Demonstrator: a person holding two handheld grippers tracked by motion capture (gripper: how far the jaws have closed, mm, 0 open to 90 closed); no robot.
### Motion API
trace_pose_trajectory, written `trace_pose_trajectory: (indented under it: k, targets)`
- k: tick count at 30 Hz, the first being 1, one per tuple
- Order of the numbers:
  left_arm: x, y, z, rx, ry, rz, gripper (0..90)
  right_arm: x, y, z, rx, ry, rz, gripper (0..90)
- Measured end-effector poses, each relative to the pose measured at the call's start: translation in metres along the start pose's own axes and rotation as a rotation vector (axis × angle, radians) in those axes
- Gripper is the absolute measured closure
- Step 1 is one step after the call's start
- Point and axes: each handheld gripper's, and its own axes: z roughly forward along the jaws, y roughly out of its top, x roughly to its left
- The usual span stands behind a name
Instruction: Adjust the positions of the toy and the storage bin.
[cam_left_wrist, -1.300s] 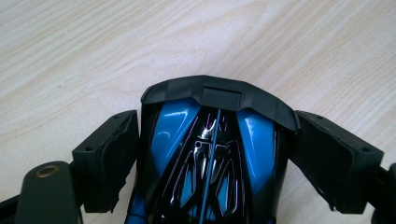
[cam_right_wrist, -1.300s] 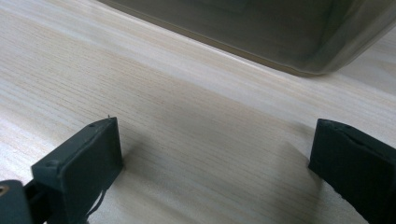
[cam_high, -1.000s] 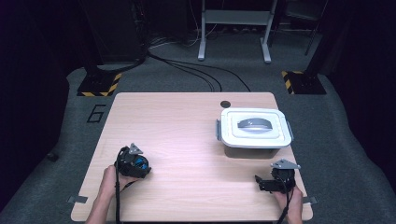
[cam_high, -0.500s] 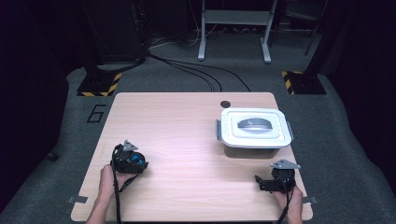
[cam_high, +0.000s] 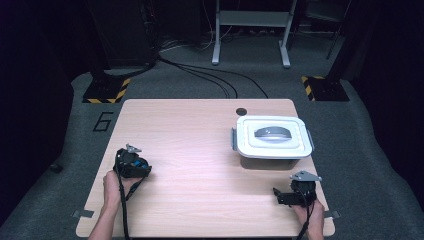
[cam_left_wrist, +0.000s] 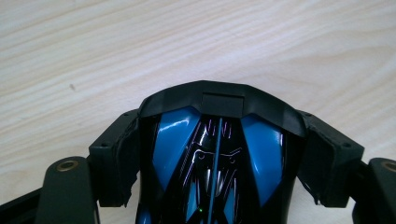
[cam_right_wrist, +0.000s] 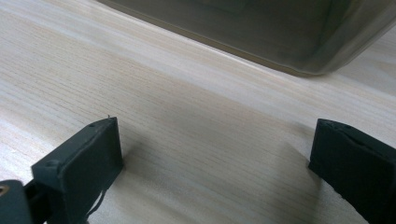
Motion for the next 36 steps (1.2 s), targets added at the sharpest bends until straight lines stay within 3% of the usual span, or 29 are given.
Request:
trace_pose_trajectory:
  k: [2, 11, 16, 18, 23, 30, 36]
  targets:
    - [0.003, 0.003, 0.001, -0.002, 0.023, -0.001, 24.6, 0.0, 0.0, 0.0, -0.002, 0.002, -0.002, 1.2]
    - [0.021, 0.011, 0.013, 0.025, 0.038, -0.033, 24.6, 0.0, 0.0, 0.0, 0.0, 0.0, -0.002, 1.2]
    - [0.022, 0.011, 0.021, 0.041, 0.037, -0.03, 24.7, 0.0, 0.0, 0.0, -0.002, -0.002, 0.001, 1.2]
    - [0.021, 0.011, 0.022, 0.034, 0.039, -0.048, 24.6, 0.0, 0.0, 0.0, 0.0, 0.0, -0.006, 1.2]
    - [0.021, 0.01, 0.021, 0.044, 0.044, -0.039, 24.7, 0.0, 0.0, 0.0, -0.002, -0.003, 0.0, 1.2]
    - [0.023, 0.003, 0.014, 0.067, 0.044, -0.075, 24.7, 0.0, 0.0, 0.0, -0.001, -0.002, -0.002, 1.2]
    - [0.021, -0.007, 0.007, 0.059, 0.055, -0.092, 24.7, 0.0, 0.0, 0.0, -0.002, -0.003, 0.001, 1.3]
